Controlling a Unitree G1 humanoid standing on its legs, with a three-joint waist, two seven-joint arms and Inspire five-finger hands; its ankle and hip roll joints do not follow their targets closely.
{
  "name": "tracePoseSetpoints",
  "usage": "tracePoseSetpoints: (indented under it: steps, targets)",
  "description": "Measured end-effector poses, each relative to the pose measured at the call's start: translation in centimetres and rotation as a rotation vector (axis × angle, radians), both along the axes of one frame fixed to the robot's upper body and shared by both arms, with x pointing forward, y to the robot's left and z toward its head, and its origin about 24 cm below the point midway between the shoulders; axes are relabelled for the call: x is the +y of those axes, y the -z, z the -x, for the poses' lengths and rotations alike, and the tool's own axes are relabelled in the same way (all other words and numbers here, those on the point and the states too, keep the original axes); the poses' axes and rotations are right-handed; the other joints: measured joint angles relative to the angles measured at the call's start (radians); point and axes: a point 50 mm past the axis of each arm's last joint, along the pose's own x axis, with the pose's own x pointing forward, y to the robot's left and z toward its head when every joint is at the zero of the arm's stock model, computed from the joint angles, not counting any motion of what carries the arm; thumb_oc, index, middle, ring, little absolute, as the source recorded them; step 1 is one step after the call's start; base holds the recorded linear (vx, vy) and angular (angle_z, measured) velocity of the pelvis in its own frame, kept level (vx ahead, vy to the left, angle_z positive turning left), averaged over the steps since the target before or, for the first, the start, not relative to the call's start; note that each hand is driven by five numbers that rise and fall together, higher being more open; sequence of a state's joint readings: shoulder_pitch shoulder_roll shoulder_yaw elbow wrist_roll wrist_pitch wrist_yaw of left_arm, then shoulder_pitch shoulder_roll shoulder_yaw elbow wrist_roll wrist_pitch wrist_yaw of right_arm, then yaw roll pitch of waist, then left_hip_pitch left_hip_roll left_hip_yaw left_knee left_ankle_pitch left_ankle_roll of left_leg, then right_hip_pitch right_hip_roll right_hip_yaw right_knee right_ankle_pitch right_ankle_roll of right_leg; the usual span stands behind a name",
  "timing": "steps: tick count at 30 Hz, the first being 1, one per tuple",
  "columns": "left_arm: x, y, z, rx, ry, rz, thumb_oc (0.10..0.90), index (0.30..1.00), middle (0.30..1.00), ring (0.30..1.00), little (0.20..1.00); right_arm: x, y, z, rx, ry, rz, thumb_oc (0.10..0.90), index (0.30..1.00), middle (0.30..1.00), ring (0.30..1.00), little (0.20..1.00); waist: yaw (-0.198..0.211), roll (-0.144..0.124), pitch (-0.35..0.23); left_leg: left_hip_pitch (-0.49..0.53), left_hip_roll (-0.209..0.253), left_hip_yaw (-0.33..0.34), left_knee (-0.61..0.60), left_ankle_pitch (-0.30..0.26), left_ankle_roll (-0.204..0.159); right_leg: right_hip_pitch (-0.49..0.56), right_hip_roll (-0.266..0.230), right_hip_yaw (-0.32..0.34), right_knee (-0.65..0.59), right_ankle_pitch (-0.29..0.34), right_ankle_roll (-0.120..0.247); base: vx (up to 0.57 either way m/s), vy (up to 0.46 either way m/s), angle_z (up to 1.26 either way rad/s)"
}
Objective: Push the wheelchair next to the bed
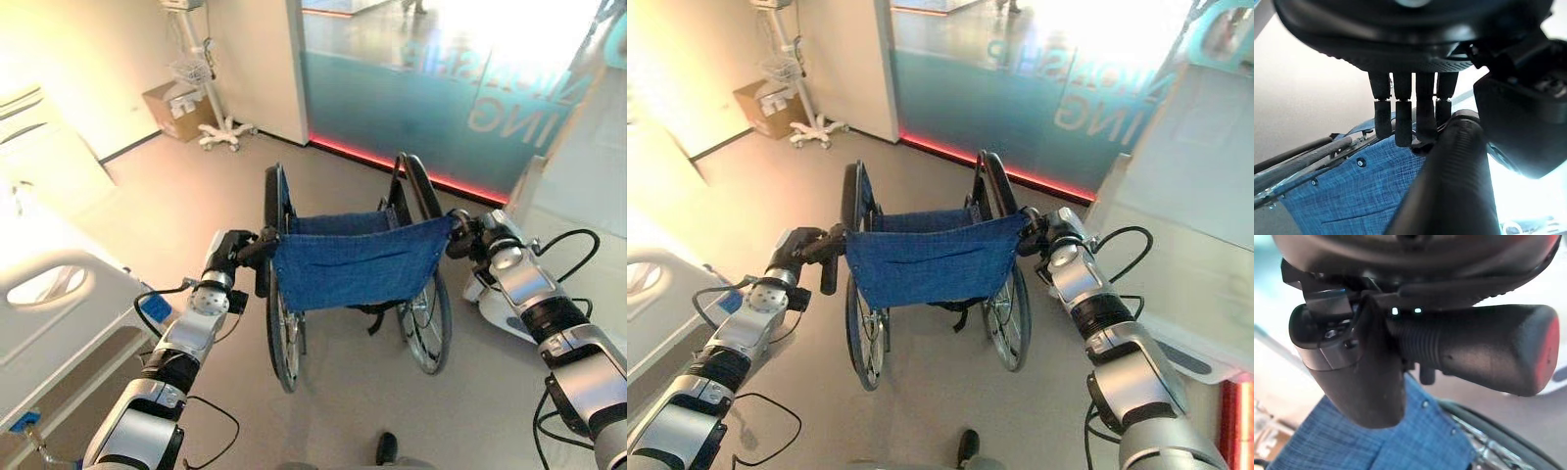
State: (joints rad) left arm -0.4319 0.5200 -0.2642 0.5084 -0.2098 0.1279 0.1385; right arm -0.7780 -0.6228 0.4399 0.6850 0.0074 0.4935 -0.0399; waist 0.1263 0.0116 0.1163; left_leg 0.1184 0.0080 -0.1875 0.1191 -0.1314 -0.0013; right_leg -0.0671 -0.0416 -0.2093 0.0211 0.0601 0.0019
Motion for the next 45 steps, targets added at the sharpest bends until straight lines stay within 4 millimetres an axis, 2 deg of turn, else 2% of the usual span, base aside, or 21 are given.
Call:
tracePoseSetpoints:
  steps: [6, 11, 12, 13, 14, 15, 17, 18, 20, 22, 24, 25, 27, 28, 30, 32, 35, 37, 39, 41, 45]
  targets:
    - [0.1, -0.5, -0.2, -0.006, 0.005, 0.009, 0.400, 0.300, 0.300, 0.300, 0.300, -0.1, -0.3, -0.4, 0.011, -0.016, 0.013, 0.400, 0.300, 0.300, 0.300, 0.300, -0.012, -0.036, 0.021, -0.064, -0.011, 0.002, 0.093, 0.038, -0.065, 0.029, -0.012, -0.058, -0.005, -0.020, -0.019, 0.17, -0.196, 0.29]
    - [-0.2, -1.6, -1.0, -0.023, 0.018, -0.010, 0.400, 0.300, 0.300, 0.300, 0.300, -0.3, -0.4, -0.7, 0.009, -0.003, 0.010, 0.400, 0.300, 0.300, 0.300, 0.300, -0.024, -0.092, 0.079, -0.259, -0.032, 0.122, 0.452, 0.079, -0.124, 0.085, -0.016, -0.093, -0.040, -0.037, -0.045, 0.27, -0.203, 0.45]
    - [0.0, -1.6, -0.6, -0.018, 0.022, -0.017, 0.400, 0.300, 0.300, 0.300, 0.300, -0.1, -0.2, -0.7, 0.005, -0.017, 0.006, 0.400, 0.300, 0.300, 0.300, 0.300, -0.010, -0.105, 0.086, -0.303, -0.071, 0.126, 0.429, 0.078, -0.125, 0.096, -0.017, -0.052, -0.060, -0.040, -0.043, 0.34, -0.079, -0.47]
    - [-0.1, -1.4, -0.3, -0.014, 0.024, -0.011, 0.400, 0.300, 0.300, 0.300, 0.300, -0.2, -0.5, -0.9, -0.008, -0.026, 0.017, 0.400, 0.300, 0.300, 0.300, 0.300, 0.040, -0.109, 0.097, -0.309, -0.106, 0.151, 0.286, 0.086, -0.123, 0.111, -0.017, -0.007, -0.101, -0.056, -0.021, 0.29, -0.071, -0.70]
    - [-0.5, -1.2, -0.2, -0.013, 0.030, 0.004, 0.400, 0.300, 0.300, 0.300, 0.300, -0.8, -0.9, -0.9, -0.017, -0.020, 0.035, 0.400, 0.300, 0.300, 0.300, 0.300, 0.051, -0.078, 0.099, -0.304, -0.080, 0.150, 0.210, 0.096, -0.122, 0.121, 0.010, -0.009, -0.094, -0.059, -0.024, 0.23, -0.068, -1.00]
    - [-0.6, -1.3, 0.1, -0.007, 0.048, 0.011, 0.400, 0.300, 0.300, 0.300, 0.300, -1.0, -1.6, -1.1, -0.025, -0.027, 0.056, 0.400, 0.300, 0.300, 0.300, 0.300, 0.094, -0.013, 0.105, -0.311, -0.044, 0.133, 0.076, 0.127, -0.171, 0.139, 0.037, -0.027, 0.073, -0.164, -0.049, 0.13, -0.049, -0.62]
    - [-0.7, -1.2, 0.6, -0.020, 0.053, 0.052, 0.400, 0.300, 0.300, 0.300, 0.300, -1.5, -2.1, -1.1, -0.040, -0.036, 0.088, 0.400, 0.300, 0.300, 0.300, 0.300, 0.123, 0.050, 0.120, -0.329, -0.038, 0.157, -0.013, 0.175, -0.176, 0.183, 0.075, -0.026, 0.037, -0.164, -0.078, 0.14, -0.009, -0.81]
    - [-0.6, -1.4, 0.6, -0.015, 0.071, 0.066, 0.400, 0.300, 0.300, 0.300, 0.300, -1.7, -2.2, -1.2, -0.040, -0.039, 0.088, 0.400, 0.300, 0.300, 0.300, 0.300, 0.159, 0.036, 0.125, -0.372, -0.048, 0.212, 0.010, 0.178, -0.180, 0.184, 0.068, -0.035, 0.034, -0.163, -0.074, 0.23, 0.033, -0.94]
    - [-0.1, -1.4, 0.9, -0.013, 0.065, 0.062, 0.400, 0.300, 0.300, 0.300, 0.300, -1.3, -1.8, -1.2, -0.039, -0.059, 0.077, 0.400, 0.300, 0.300, 0.300, 0.300, 0.173, 0.020, 0.119, -0.393, -0.064, 0.238, 0.085, 0.191, -0.143, 0.206, 0.057, -0.049, 0.011, -0.168, -0.065, 0.24, 0.033, -0.43]
    - [1.0, -1.3, 1.1, 0.000, 0.044, 0.044, 0.400, 0.300, 0.300, 0.300, 0.300, -0.3, -0.5, -1.2, -0.011, -0.069, 0.051, 0.400, 0.300, 0.300, 0.300, 0.300, 0.177, -0.024, 0.090, -0.341, -0.078, 0.248, 0.043, 0.201, -0.095, 0.221, 0.047, -0.050, 0.007, -0.178, -0.047, 0.24, 0.047, -0.01]
    - [1.6, -1.5, 1.2, -0.005, 0.029, 0.030, 0.400, 0.300, 0.300, 0.300, 0.300, 0.4, 0.3, -1.2, 0.008, -0.075, 0.031, 0.400, 0.300, 0.300, 0.300, 0.300, 0.176, -0.023, 0.068, -0.203, -0.068, 0.217, -0.069, 0.221, -0.066, 0.246, 0.066, -0.022, 0.024, -0.206, -0.018, 0.27, 0.051, -0.09]
    - [1.8, -1.5, 1.3, -0.006, 0.025, 0.027, 0.400, 0.300, 0.300, 0.300, 0.300, 0.5, 0.7, -1.1, 0.017, -0.077, 0.024, 0.400, 0.300, 0.300, 0.300, 0.300, 0.183, -0.023, 0.055, -0.144, -0.063, 0.215, -0.129, 0.261, 0.009, 0.245, 0.069, -0.018, 0.048, -0.232, -0.005, 0.17, 0.002, -0.22]
    - [2.0, -2.1, 1.0, -0.030, 0.019, 0.013, 0.400, 0.300, 0.300, 0.300, 0.300, 0.7, 0.6, -1.2, 0.008, -0.078, 0.014, 0.400, 0.300, 0.300, 0.300, 0.300, 0.186, -0.040, 0.051, -0.137, -0.072, 0.226, -0.128, 0.262, 0.090, 0.210, 0.050, -0.009, 0.132, -0.280, 0.022, 0.24, -0.095, -0.16]
    - [2.1, -2.4, 0.8, -0.035, 0.017, 0.009, 0.400, 0.300, 0.300, 0.300, 0.300, 0.8, 0.6, -1.2, 0.008, -0.078, 0.008, 0.400, 0.300, 0.300, 0.300, 0.300, 0.189, -0.048, 0.044, -0.134, -0.075, 0.225, -0.135, 0.250, 0.099, 0.174, 0.030, -0.016, 0.203, -0.306, 0.068, 0.22, -0.154, -0.14]
    - [1.9, -2.5, 0.4, -0.039, 0.022, 0.004, 0.400, 0.300, 0.300, 0.300, 0.300, 0.7, 0.7, -1.1, 0.004, -0.070, 0.008, 0.400, 0.300, 0.300, 0.300, 0.300, 0.180, -0.034, 0.040, -0.119, -0.069, 0.180, -0.158, 0.247, 0.112, 0.105, 0.005, -0.038, 0.334, -0.319, 0.088, 0.16, -0.170, 0.10]
    - [1.8, -2.6, 0.1, -0.039, 0.027, -0.008, 0.400, 0.300, 0.300, 0.300, 0.300, 0.6, 0.8, -1.1, 0.002, -0.062, 0.007, 0.400, 0.300, 0.300, 0.300, 0.300, 0.154, -0.025, 0.035, -0.113, -0.073, 0.139, -0.152, 0.248, 0.117, 0.080, -0.061, -0.029, 0.318, -0.309, 0.101, 0.13, -0.256, 0.38]
    - [1.7, -3.3, -0.8, -0.046, 0.040, -0.048, 0.400, 0.300, 0.300, 0.300, 0.300, 0.6, 0.8, -1.0, -0.015, -0.046, -0.007, 0.400, 0.300, 0.300, 0.300, 0.300, 0.098, -0.019, 0.038, -0.118, -0.083, -0.007, -0.138, 0.239, 0.104, 0.044, -0.139, 0.088, 0.170, -0.228, 0.188, 0.19, -0.316, 0.71]
    - [1.8, -3.6, -1.1, -0.052, 0.038, -0.059, 0.400, 0.300, 0.300, 0.300, 0.300, 0.7, 0.6, -1.0, -0.023, -0.044, -0.003, 0.400, 0.300, 0.300, 0.300, 0.300, 0.063, -0.021, 0.038, -0.128, -0.093, -0.068, -0.125, 0.230, 0.092, 0.023, -0.154, 0.178, 0.065, -0.143, 0.208, 0.25, -0.329, 0.86]
    - [1.9, -3.8, -1.2, -0.060, 0.035, -0.065, 0.400, 0.300, 0.300, 0.300, 0.300, 0.9, 0.1, -1.1, -0.032, -0.045, 0.000, 0.400, 0.300, 0.300, 0.300, 0.300, 0.026, -0.027, 0.041, -0.133, -0.099, -0.109, -0.121, 0.221, 0.089, 0.021, -0.172, 0.204, -0.042, -0.063, 0.203, 0.30, -0.384, 0.76]
    - [2.2, -3.8, -1.1, -0.061, 0.023, -0.068, 0.400, 0.300, 0.300, 0.300, 0.300, 1.2, -0.1, -0.9, -0.035, -0.049, 0.000, 0.400, 0.300, 0.300, 0.300, 0.300, 0.029, -0.039, 0.046, -0.130, -0.096, -0.156, -0.110, 0.195, 0.062, 0.012, -0.191, 0.209, -0.115, 0.004, 0.190, 0.29, -0.455, 0.49]
    - [2.8, -5.0, -1.3, -0.103, 0.019, -0.077, 0.400, 0.300, 0.300, 0.300, 0.300, 1.7, -1.0, -0.9, -0.059, -0.052, -0.014, 0.400, 0.300, 0.300, 0.300, 0.300, -0.005, -0.089, 0.067, -0.151, -0.072, -0.243, -0.078, 0.150, -0.015, 0.071, -0.170, 0.278, -0.094, 0.039, 0.170, 0.22, -0.485, 0.97]
